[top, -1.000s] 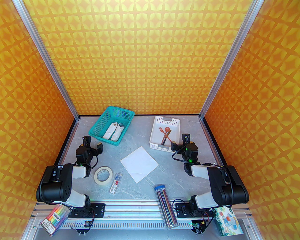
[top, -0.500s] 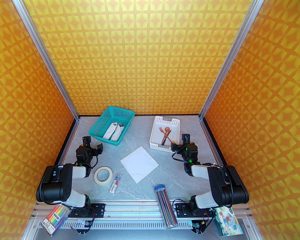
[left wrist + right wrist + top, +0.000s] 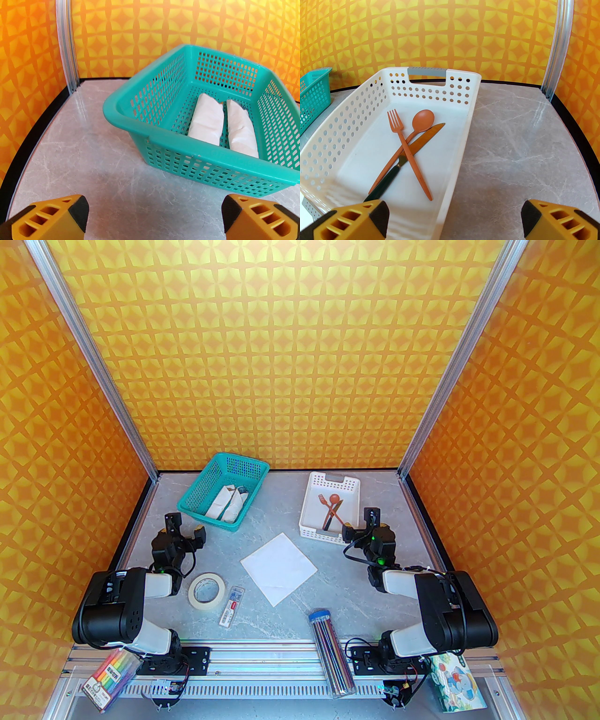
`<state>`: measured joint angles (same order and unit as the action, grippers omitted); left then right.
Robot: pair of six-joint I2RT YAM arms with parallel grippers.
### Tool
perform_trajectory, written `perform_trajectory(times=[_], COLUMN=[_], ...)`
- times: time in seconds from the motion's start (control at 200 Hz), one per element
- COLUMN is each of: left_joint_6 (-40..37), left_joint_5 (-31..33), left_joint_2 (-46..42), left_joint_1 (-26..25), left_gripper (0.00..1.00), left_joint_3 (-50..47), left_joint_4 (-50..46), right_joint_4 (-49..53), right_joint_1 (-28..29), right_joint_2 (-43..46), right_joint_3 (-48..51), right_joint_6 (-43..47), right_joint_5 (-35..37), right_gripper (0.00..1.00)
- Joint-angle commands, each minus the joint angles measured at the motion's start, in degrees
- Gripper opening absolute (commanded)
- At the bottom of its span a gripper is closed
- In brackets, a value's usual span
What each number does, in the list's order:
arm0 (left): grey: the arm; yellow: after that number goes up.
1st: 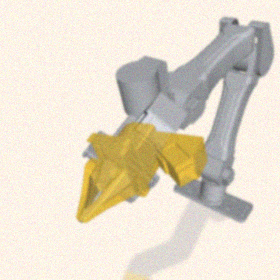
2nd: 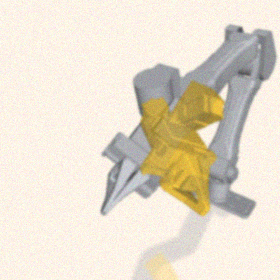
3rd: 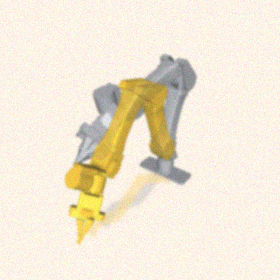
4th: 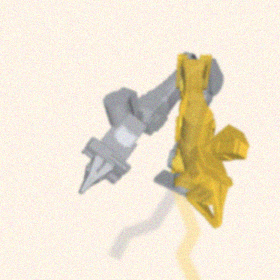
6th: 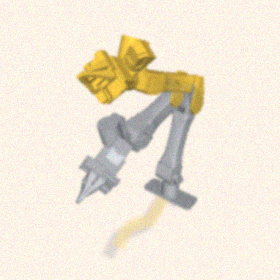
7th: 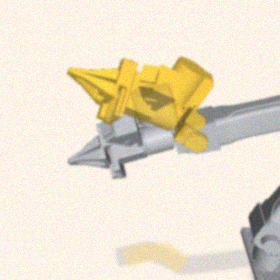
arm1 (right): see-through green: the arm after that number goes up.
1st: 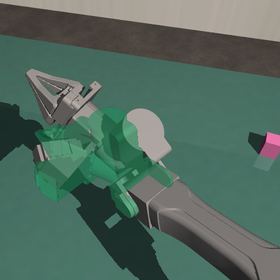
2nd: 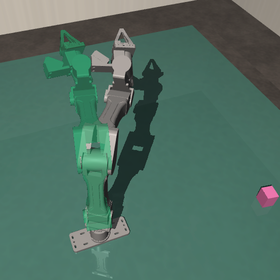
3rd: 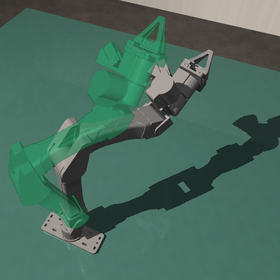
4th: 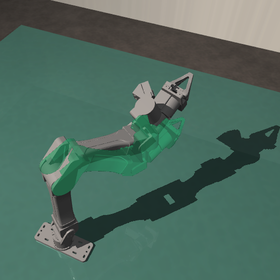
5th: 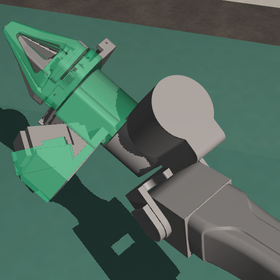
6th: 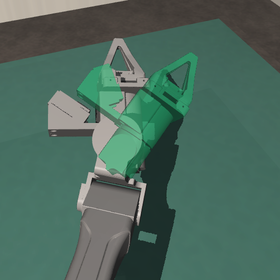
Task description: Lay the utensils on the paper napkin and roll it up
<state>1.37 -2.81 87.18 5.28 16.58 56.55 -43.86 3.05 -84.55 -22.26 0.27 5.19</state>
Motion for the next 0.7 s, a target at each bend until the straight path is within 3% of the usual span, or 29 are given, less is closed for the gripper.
perform_trajectory(times=[0.0,0.115,0.3,0.38,0.52,0.695], left_joint_6=[-0.7,-0.9,-2.5,2.1,16.6,18.2], left_joint_5=[-0.3,-0.3,0.0,1.1,0.3,-7.9], left_joint_2=[-2.2,-9.0,-28.2,-34.3,-38.1,-36.3], left_joint_1=[0.3,0.3,0.3,0.3,0.3,-0.1], left_gripper=[0.99,0.99,0.99,0.99,0.99,0.99], left_joint_3=[-4.8,-4.0,2.8,5.1,12.1,22.1], left_joint_4=[9.3,1.9,-28.3,-36.9,-52.4,-69.8], right_joint_4=[0.7,5.8,27.7,38.4,56.9,74.8], right_joint_1=[0.3,0.3,0.3,0.3,0.3,0.3], right_joint_2=[4.5,10.4,23.8,26.9,25.6,17.7], right_joint_3=[1.0,1.0,-5.4,-10.7,-22.5,-37.7], right_joint_6=[-1.3,-1.7,-2.7,-3.7,-7.4,-10.0], right_joint_5=[3.3,5.2,10.9,10.8,8.3,2.7], right_gripper=[0.99,0.99,0.99,0.99,0.99,0.98])
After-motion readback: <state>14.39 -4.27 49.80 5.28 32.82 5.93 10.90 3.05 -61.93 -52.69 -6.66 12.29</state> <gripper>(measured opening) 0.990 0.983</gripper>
